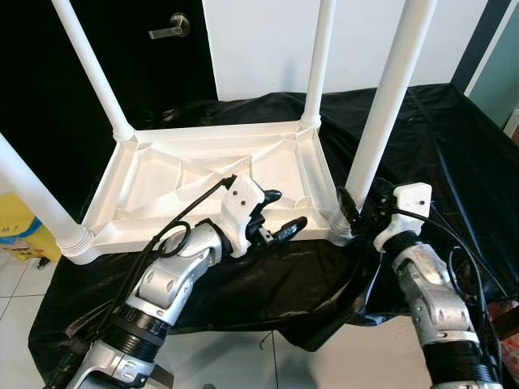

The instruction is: Building children table

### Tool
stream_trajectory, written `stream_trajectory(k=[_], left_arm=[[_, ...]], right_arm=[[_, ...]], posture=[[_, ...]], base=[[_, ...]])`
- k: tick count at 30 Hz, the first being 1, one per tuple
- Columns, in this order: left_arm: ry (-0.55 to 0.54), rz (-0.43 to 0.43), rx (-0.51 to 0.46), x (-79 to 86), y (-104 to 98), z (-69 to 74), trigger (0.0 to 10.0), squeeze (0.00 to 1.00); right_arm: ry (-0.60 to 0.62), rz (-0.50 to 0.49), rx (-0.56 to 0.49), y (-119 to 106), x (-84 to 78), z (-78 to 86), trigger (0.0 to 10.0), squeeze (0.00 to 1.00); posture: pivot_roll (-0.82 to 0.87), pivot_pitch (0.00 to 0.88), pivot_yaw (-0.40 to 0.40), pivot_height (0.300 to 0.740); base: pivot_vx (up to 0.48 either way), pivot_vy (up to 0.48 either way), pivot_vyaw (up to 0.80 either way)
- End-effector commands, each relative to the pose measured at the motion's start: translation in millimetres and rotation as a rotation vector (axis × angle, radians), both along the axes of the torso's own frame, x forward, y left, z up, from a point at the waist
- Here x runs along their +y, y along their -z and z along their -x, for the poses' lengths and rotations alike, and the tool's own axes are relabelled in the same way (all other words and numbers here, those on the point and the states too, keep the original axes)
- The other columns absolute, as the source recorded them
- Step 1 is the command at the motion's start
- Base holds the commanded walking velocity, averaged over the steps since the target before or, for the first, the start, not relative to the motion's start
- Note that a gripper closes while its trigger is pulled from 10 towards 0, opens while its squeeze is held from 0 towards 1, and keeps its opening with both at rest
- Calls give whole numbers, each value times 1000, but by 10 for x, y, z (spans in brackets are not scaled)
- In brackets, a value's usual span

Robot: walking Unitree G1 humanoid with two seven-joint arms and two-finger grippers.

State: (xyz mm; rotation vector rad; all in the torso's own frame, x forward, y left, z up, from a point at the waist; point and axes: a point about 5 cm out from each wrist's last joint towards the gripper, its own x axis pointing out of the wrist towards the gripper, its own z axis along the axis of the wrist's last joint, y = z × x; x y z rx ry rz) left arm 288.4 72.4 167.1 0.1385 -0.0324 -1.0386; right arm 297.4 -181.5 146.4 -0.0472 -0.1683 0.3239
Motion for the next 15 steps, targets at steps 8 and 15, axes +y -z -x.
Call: stream_trajectory(k=[8,15], left_arm=[[70,-24,-2,35,-26,7,10000,0],[63,-26,-19,47,-81,-45,10000,0]], right_arm=[[-216,112,101,66,45,-233,10000,0],[-280,141,168,189,103,-324,0,0]], posture=[[-98,9,36,740],[-84,0,12,740]], base=[[0,0,0],[0,0,0]])
